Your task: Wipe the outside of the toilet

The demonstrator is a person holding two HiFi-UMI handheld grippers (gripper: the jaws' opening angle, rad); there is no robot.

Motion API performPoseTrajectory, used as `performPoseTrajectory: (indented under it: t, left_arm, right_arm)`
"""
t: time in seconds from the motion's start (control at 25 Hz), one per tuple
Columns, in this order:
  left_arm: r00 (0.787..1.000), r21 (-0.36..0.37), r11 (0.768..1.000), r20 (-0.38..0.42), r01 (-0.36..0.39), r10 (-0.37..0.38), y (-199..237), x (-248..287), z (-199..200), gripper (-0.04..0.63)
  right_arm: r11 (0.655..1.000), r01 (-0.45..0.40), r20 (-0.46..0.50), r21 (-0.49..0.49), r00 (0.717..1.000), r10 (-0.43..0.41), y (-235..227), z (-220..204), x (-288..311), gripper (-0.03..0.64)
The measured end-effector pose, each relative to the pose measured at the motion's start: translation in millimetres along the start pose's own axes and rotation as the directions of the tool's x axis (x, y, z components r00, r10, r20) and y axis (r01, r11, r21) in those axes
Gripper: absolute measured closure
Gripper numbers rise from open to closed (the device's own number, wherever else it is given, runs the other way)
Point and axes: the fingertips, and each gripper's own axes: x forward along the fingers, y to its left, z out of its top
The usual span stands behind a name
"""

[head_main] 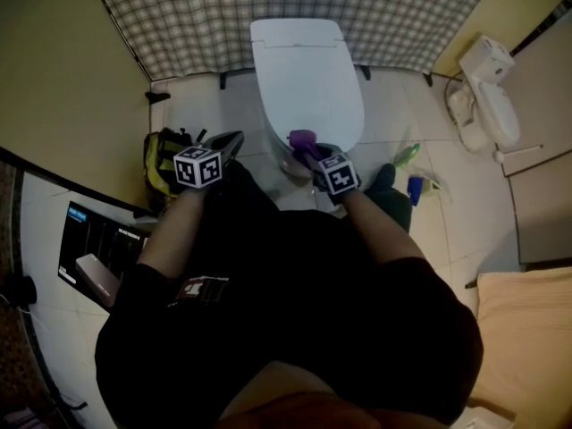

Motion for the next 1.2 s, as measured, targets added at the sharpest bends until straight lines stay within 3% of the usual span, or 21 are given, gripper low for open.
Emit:
performPoseTrajectory:
  t: [0.12, 0.2, 0.32, 0.56, 0.76, 0.92, 1.04, 1.2]
  left_arm:
    - [0.999, 0.008, 1.0, -0.034, -0.004, 0.004, -3, -3, -10, 0.592]
    - [0.999, -0.02, 1.0, -0.038, -0.009, 0.008, 2, -6, -16, 0.592]
    - [0.999, -0.065, 0.998, -0.042, -0.014, 0.012, 11, -5, -23, 0.592]
    - [0.989, -0.049, 0.999, -0.151, -0.015, 0.007, 26, 17, -35, 0.592]
    - [0.994, -0.092, 0.995, -0.107, -0.036, 0.026, 38, 15, -18, 0.592]
    - [0.998, -0.122, 0.991, -0.046, -0.054, 0.049, 68, 12, 6, 0.592]
    - [0.997, -0.147, 0.986, -0.014, -0.078, 0.077, 86, 8, 14, 0.592]
    - [0.993, -0.164, 0.981, 0.017, -0.108, 0.113, 105, 3, 29, 0.592]
  right_arm:
    - [0.99, -0.015, 0.165, 0.142, 0.986, -0.009, -39, 37, -31, 0.515]
    - [0.981, -0.017, 0.225, 0.195, 0.974, -0.028, -69, 50, -48, 0.515]
    - [0.972, 0.029, 0.259, 0.234, 0.962, -0.091, -117, 56, -60, 0.515]
    - [0.963, 0.058, 0.285, 0.264, 0.949, -0.136, -182, 85, -30, 0.515]
    - [0.981, 0.03, 0.274, 0.192, 0.958, -0.083, -212, 139, 38, 0.515]
    - [0.997, 0.02, 0.274, 0.078, 0.961, -0.041, -229, 218, 115, 0.515]
    - [1.0, 0.024, 0.219, -0.018, 0.975, -0.019, -229, 264, 181, 0.515]
    - [0.997, 0.033, 0.149, -0.067, 0.989, -0.023, -222, 313, 251, 0.515]
